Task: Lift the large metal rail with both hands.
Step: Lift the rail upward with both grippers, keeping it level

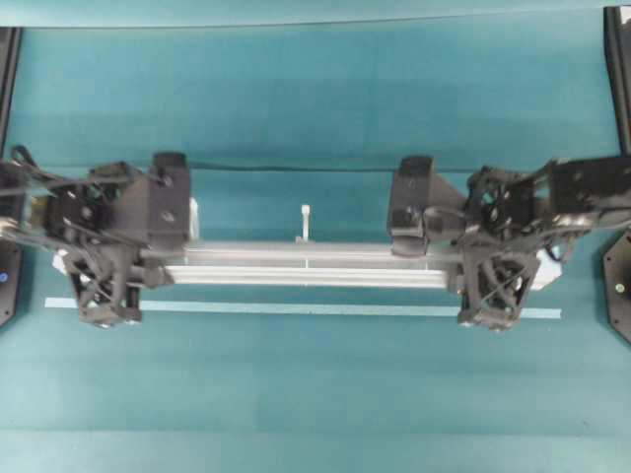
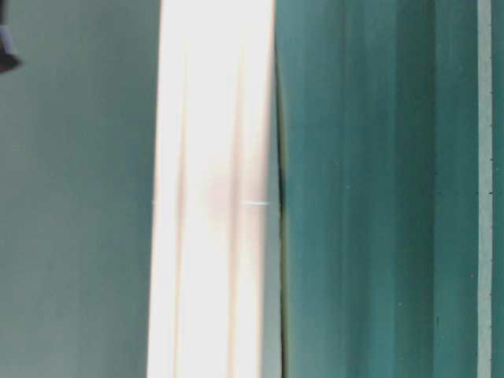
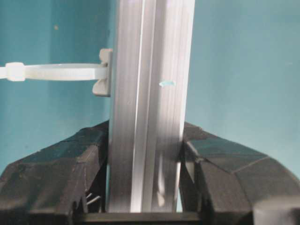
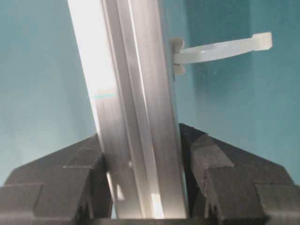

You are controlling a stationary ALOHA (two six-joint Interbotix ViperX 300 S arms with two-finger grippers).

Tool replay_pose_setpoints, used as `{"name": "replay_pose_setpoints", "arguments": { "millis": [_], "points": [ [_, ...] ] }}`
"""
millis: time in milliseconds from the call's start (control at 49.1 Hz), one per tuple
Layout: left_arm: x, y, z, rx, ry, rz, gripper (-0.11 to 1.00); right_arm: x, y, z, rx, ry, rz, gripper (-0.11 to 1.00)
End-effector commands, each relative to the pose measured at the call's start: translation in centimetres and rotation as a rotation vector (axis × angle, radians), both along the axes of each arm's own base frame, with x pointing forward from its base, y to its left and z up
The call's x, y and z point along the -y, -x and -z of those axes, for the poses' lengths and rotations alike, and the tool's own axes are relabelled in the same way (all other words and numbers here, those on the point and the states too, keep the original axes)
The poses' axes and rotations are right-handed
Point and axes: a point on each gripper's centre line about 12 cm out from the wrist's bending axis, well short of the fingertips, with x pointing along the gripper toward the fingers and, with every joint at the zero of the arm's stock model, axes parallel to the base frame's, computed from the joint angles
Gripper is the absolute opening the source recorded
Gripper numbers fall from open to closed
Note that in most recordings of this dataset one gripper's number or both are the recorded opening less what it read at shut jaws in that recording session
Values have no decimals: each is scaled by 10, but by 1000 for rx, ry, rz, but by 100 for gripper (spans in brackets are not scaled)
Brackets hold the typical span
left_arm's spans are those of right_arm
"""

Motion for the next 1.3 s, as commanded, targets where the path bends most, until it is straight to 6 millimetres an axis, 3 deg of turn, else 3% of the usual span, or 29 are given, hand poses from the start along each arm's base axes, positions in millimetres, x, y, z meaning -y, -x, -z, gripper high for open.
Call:
{"name": "replay_pose_setpoints", "arguments": {
  "millis": [0, 306, 652, 999, 1101, 1284],
  "points": [
    [-2, -1, -30, 63, 0, -12, 37, 1, -1, -29, 20, -30, 26, 39],
    [-7, -6, -88, 101, -3, -28, 37, 0, -3, -81, -21, -35, 5, 39],
    [-9, 3, -151, 97, -3, -42, 37, 5, 1, -141, -23, -27, 4, 39],
    [-14, 6, -209, 169, -4, -61, 37, 12, -2, -190, 97, -16, 16, 39],
    [-14, 6, -221, 167, -7, -60, 37, 13, -1, -200, 121, -12, 19, 39],
    [-15, 0, -224, 155, -7, -63, 37, 13, 0, -211, 149, -9, 19, 39]
  ]
}}
